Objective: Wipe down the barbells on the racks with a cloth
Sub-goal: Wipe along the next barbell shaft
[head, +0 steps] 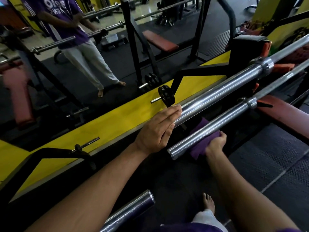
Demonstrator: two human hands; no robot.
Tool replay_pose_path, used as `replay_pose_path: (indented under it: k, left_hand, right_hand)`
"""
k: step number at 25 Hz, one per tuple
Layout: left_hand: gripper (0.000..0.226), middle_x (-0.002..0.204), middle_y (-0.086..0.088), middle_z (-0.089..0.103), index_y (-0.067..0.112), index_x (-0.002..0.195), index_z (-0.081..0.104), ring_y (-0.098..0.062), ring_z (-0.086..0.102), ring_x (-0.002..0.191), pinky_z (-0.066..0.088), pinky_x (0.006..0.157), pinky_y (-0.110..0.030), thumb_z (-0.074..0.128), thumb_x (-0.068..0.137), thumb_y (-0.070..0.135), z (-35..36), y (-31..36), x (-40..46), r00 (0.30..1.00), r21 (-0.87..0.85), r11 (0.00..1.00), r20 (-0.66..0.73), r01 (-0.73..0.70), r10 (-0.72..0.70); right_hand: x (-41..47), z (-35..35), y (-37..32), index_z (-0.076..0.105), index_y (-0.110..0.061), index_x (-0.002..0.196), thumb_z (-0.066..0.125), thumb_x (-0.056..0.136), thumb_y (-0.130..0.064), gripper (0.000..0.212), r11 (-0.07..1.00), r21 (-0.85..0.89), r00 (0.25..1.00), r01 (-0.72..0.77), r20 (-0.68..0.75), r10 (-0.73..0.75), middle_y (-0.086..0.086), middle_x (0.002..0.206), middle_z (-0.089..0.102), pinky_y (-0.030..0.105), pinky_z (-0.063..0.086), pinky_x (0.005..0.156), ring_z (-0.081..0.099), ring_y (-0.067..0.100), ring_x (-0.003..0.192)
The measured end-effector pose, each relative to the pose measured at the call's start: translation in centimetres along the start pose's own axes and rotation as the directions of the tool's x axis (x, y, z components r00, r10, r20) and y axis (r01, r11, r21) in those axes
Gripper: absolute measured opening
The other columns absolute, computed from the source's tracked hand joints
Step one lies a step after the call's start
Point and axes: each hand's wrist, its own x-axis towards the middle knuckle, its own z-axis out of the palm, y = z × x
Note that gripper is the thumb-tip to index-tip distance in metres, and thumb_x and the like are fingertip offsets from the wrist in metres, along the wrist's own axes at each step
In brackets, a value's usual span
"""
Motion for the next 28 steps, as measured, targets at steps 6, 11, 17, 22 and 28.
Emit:
replay_pose_path:
  k: [6,11,17,22,28]
  left_hand:
    - [0.043,0.148,-0.018,0.051,-0.007,0.141,0.051,-0.025,0.044,0.142,0.042,0.113,-0.041,0.04,0.101,0.007,0.3,-0.3,-0.1,0.999,0.011,1.0,-0.046,-0.01,0.01]
    - [0.042,0.147,-0.014,0.053,-0.004,0.141,0.053,-0.021,0.047,0.14,0.042,0.113,-0.041,0.043,0.101,0.005,0.5,0.4,-0.2,0.995,0.032,0.999,-0.097,0.018,-0.015]
    - [0.039,0.149,-0.003,0.052,0.008,0.141,0.057,-0.014,0.047,0.139,0.027,0.121,-0.042,0.047,0.103,0.009,-0.3,1.8,-0.3,0.989,0.057,0.989,-0.048,0.14,-0.137]
    - [0.043,0.156,0.006,0.045,0.022,0.146,0.052,-0.01,0.031,0.149,0.02,0.123,-0.049,0.05,0.104,0.033,-0.7,5.3,-0.4,0.929,0.203,0.906,-0.062,0.37,-0.366]
    - [0.045,0.143,0.008,0.055,0.019,0.145,0.052,-0.008,0.05,0.135,0.043,0.11,-0.035,0.055,0.102,0.033,3.0,17.8,-5.7,0.648,-0.088,0.684,-0.254,0.724,-0.718]
  right_hand:
    - [-5.1,-1.9,6.2,0.063,-0.013,0.089,0.035,0.102,-0.046,0.045,0.96,-0.23,0.984,-0.158,0.041,0.172,0.012,0.084,0.067,0.032,0.052,0.064,0.064,0.028,0.079]
    - [-7.9,-4.7,5.7,0.057,-0.01,0.103,0.038,0.103,-0.037,0.033,0.79,-0.591,0.957,-0.161,0.104,0.273,0.015,0.083,0.067,0.03,0.054,0.063,0.064,0.028,0.078]
    - [-7.3,-6.7,-0.6,0.069,-0.01,0.097,0.049,0.098,-0.033,0.031,0.651,-0.758,0.926,0.05,0.28,0.254,0.015,0.094,0.071,0.037,0.051,0.084,0.063,0.025,0.086]
    - [-9.1,-5.7,-4.6,0.072,-0.006,0.113,0.055,0.097,-0.043,0.044,0.621,-0.784,0.795,-0.007,0.372,0.479,0.018,0.109,0.075,0.041,0.052,0.096,0.069,0.033,0.103]
    - [-10.3,-7.5,-7.9,0.07,-0.003,0.118,0.061,0.088,-0.036,0.045,0.466,-0.878,0.562,-0.111,0.331,0.758,0.02,0.116,0.072,0.04,0.051,0.092,0.072,0.033,0.101]
